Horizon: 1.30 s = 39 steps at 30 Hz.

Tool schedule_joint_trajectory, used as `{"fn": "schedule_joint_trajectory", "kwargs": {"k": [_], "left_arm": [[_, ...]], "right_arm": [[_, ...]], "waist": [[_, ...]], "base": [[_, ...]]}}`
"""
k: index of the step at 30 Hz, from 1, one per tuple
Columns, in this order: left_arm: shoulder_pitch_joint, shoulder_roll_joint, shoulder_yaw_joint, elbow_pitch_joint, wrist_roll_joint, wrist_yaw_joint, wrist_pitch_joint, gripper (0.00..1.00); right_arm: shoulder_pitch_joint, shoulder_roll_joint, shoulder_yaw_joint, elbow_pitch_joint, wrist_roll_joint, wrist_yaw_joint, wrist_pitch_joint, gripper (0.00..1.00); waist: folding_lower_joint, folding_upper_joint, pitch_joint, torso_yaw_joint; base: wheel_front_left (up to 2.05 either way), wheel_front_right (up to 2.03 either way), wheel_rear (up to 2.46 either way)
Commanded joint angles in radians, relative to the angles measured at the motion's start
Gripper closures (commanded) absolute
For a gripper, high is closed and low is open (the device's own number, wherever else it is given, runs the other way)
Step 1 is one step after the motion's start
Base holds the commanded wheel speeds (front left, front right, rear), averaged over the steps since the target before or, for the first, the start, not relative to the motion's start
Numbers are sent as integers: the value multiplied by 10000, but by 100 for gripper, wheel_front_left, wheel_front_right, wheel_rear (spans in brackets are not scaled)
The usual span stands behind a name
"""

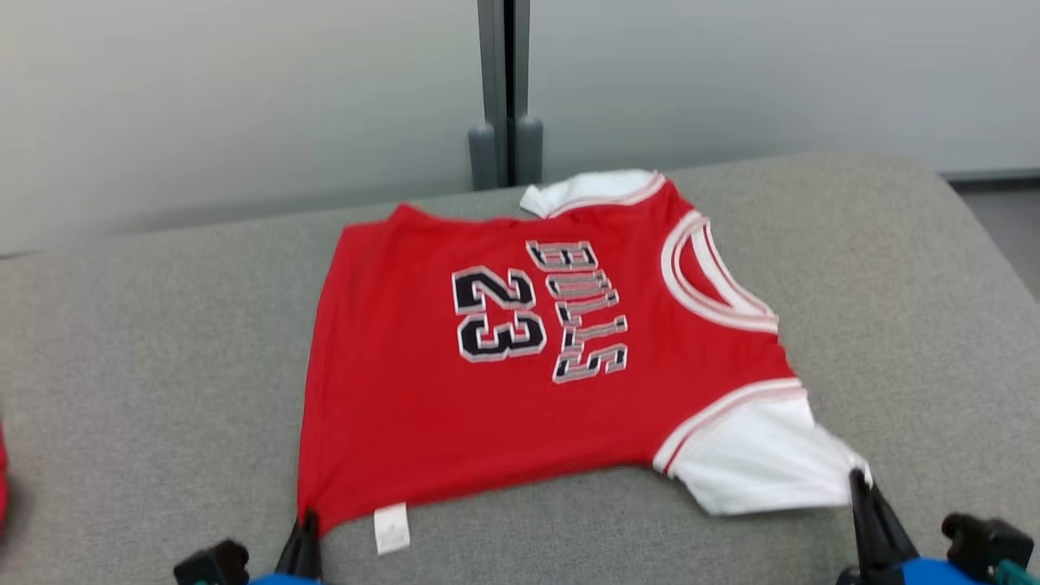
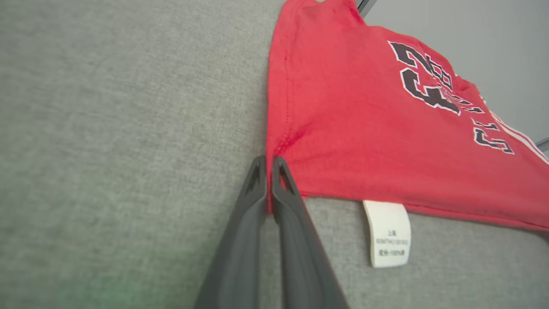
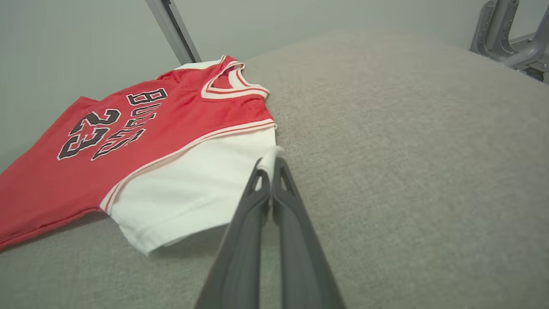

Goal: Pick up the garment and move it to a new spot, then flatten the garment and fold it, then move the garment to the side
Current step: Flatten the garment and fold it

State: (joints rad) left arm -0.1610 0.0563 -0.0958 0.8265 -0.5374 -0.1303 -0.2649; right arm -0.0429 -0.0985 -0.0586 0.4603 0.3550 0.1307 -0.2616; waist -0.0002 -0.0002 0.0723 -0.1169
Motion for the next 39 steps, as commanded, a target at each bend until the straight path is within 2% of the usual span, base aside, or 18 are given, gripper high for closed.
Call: {"fn": "schedule_joint_trajectory", "kwargs": {"k": [1,9,17,26,39], "left_arm": [[233,41,111,23,-29,1,10,100],[1632,-27,467,-361,49,-1,5,100],[2210,-44,320,-1066,1,0,4,100],[1413,-53,-109,-2025,408,-3,5,100],[-623,-58,-12,-1479,784,42,3,100]], "right_arm": [[257,36,-18,38,-27,1,-50,100],[1560,84,-166,-39,-90,-1,-50,100],[2110,24,-258,-454,89,-1,-52,100],[501,21,-163,-1024,201,1,-50,100],[-2359,-279,-293,-65,-426,1,-47,100]], "waist": [[2,2,-270,-147],[2,2,-1087,154],[2,2,-1198,364],[2,2,-804,456],[2,2,383,721]], "base": [[0,0,0],[0,0,0],[0,0,0],[0,0,0],[0,0,0]]}}
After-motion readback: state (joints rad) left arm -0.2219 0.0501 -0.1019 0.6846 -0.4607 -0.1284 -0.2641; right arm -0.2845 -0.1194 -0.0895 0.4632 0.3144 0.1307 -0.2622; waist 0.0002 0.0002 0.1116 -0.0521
